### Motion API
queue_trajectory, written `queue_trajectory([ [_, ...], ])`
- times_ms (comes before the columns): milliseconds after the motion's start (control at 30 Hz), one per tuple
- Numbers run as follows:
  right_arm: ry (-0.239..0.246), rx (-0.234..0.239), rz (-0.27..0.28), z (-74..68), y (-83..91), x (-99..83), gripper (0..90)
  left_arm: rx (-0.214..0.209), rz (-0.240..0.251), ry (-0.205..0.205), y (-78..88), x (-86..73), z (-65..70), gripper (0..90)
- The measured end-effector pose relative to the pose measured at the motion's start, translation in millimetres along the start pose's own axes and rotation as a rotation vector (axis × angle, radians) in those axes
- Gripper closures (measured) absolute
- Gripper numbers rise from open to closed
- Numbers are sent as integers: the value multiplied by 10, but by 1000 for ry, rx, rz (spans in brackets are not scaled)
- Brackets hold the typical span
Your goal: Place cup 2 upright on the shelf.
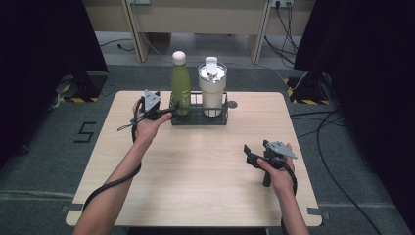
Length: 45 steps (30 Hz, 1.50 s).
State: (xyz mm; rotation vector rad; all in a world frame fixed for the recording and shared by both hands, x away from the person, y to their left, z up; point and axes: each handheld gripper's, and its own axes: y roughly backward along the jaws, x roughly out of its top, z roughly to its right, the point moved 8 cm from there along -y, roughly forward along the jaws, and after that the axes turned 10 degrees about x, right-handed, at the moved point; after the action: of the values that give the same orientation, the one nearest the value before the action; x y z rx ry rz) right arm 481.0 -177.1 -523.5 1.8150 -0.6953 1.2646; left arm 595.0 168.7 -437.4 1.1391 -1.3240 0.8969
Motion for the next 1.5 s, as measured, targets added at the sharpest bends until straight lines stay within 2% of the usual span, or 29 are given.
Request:
queue_trajectory([
  [300,0,-1,-4,-7,-7,-13,153,-7,-4,-12,290,-118,-96,137],
  [733,-1,-4,-7,-13,2,-14,153,-19,-10,12,680,-396,-195,137],
  [933,-2,-7,-4,2,9,-8,154,-4,-14,20,852,-542,-268,137],
  [1167,-5,-6,-6,-5,6,-15,153,1,-19,16,1009,-671,-305,137],
  [1500,-7,-1,-5,-17,4,-15,155,29,-28,43,1136,-795,-427,137],
])
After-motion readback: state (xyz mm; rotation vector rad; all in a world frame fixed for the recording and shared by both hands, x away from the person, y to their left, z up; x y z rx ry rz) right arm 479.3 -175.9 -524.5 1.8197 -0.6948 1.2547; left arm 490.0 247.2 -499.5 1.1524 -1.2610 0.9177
